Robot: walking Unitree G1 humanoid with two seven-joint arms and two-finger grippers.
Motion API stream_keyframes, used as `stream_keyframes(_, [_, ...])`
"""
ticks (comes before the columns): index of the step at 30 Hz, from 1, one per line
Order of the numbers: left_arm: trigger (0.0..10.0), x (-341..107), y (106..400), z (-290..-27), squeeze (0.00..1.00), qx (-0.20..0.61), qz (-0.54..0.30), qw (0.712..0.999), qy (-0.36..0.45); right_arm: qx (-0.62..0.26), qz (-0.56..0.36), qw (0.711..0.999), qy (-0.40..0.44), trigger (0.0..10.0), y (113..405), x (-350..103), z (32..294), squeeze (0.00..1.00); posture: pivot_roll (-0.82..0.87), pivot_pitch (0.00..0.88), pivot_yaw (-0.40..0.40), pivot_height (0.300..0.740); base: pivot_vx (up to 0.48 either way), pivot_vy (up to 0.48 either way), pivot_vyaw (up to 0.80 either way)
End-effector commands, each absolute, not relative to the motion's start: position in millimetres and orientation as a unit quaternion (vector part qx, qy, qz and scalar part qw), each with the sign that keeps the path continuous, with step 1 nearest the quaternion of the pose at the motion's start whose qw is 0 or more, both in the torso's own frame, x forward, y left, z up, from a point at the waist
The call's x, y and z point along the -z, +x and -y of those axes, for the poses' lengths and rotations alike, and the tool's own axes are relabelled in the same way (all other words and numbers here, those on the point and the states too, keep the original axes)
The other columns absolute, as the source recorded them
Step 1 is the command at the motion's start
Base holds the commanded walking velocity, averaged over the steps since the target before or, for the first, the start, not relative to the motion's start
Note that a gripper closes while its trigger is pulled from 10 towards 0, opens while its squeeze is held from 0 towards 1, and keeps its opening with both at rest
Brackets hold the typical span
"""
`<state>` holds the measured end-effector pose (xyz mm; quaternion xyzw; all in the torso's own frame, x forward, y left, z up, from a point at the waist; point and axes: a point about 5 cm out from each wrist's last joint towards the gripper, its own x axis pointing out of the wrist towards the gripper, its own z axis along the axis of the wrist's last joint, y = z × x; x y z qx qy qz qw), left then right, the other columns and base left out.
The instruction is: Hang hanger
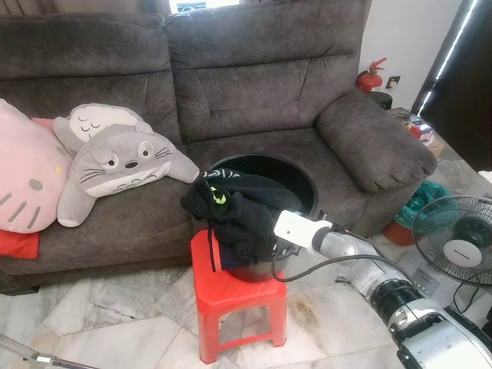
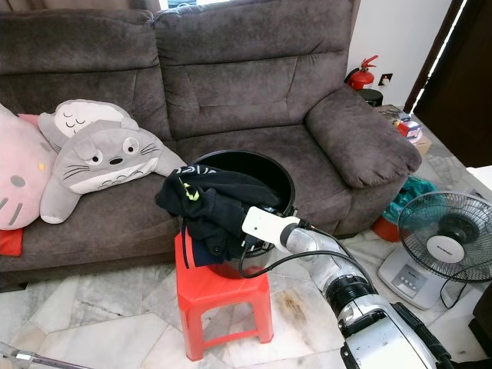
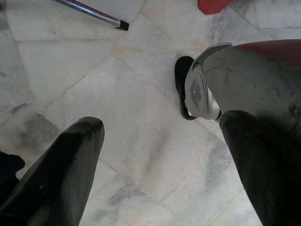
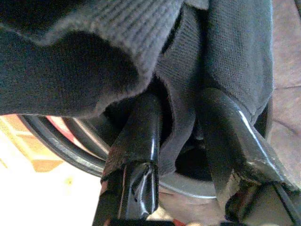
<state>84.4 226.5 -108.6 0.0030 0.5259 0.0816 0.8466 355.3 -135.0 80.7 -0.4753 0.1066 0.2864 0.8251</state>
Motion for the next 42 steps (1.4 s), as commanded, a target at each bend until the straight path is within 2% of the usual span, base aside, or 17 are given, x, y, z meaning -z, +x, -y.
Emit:
stream_keyframes(1, [10.0,108,85,-227,0.00,-0.079,-0.527,0.846,0.008,-0.288,-0.085,0.820,-0.488,10.0,361,-89,127,0.00,-0.15,0.000,0.016,0.732,0.000,0.000,0.00])
stream_keyframes(12, [10.0,108,84,-228,0.00,-0.080,-0.527,0.846,0.008,-0.293,-0.063,0.812,-0.501,10.0,366,-97,111,0.00,-0.14,0.000,0.017,0.732,0.000,0.000,0.00])
stream_keyframes(21, [10.0,108,84,-229,0.00,-0.080,-0.528,0.846,0.009,-0.241,-0.097,0.825,-0.503,10.0,370,-94,128,0.00,-0.14,0.000,0.022,0.732,0.000,0.000,0.00])
stream_keyframes(27, [10.0,108,84,-229,0.00,-0.080,-0.528,0.846,0.009,-0.238,-0.097,0.824,-0.505,10.0,371,-94,130,0.00,-0.14,0.000,0.021,0.732,0.000,0.000,0.00])
stream_keyframes(28, [10.0,108,84,-229,0.00,-0.080,-0.528,0.846,0.009,-0.237,-0.096,0.825,-0.504,2.3,371,-95,130,0.00,-0.14,0.000,0.023,0.732,0.000,0.000,0.00])
stream_keyframes(34, [10.0,108,84,-229,0.00,-0.079,-0.528,0.846,0.009,-0.236,-0.095,0.826,-0.504,2.3,372,-95,130,0.00,-0.14,0.000,0.023,0.732,0.000,0.000,0.00])
stream_keyframes(35, [10.0,108,84,-229,0.00,-0.079,-0.528,0.846,0.009,-0.236,-0.095,0.826,-0.504,0.0,372,-95,130,0.00,-0.14,0.000,0.023,0.732,0.000,0.000,0.00])
stream_keyframes(42, [10.0,108,83,-229,0.00,-0.080,-0.528,0.845,0.010,-0.238,-0.090,0.827,-0.501,0.0,372,-96,128,0.00,-0.13,0.000,0.024,0.732,0.000,0.000,0.00])
